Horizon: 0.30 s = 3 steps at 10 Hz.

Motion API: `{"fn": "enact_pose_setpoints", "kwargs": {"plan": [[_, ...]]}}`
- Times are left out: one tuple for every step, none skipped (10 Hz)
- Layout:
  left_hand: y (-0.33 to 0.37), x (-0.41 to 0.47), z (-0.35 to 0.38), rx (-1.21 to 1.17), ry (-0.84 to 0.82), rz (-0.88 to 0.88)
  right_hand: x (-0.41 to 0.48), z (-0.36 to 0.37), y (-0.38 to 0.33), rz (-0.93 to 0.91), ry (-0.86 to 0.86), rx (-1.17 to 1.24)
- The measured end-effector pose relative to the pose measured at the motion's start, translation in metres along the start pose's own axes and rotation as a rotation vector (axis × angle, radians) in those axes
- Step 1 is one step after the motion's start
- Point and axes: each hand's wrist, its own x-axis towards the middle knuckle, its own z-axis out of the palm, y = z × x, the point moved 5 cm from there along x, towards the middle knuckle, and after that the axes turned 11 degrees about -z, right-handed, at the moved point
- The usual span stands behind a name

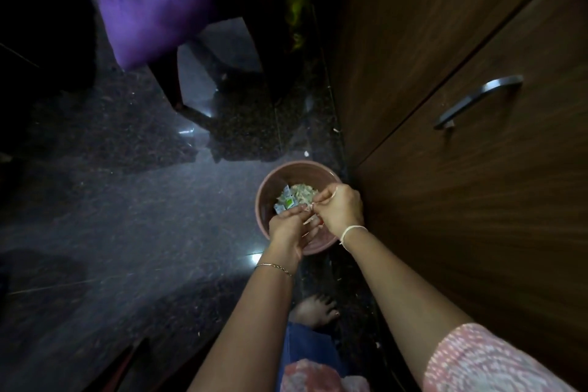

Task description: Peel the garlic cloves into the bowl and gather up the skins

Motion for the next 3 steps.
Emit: {"fn": "enact_pose_setpoints", "kwargs": {"plan": [[-0.004, 0.0, -0.002, -0.031, 0.068, 0.059, 0.0, 0.002, 0.003, -0.055, -0.01, 0.005], [-0.003, -0.018, -0.004, -0.059, 0.113, 0.11, -0.007, -0.001, 0.006, 0.007, -0.037, 0.147], [-0.004, -0.034, -0.005, 0.012, 0.084, 0.156, -0.024, -0.011, -0.003, 0.034, -0.021, 0.296]]}}
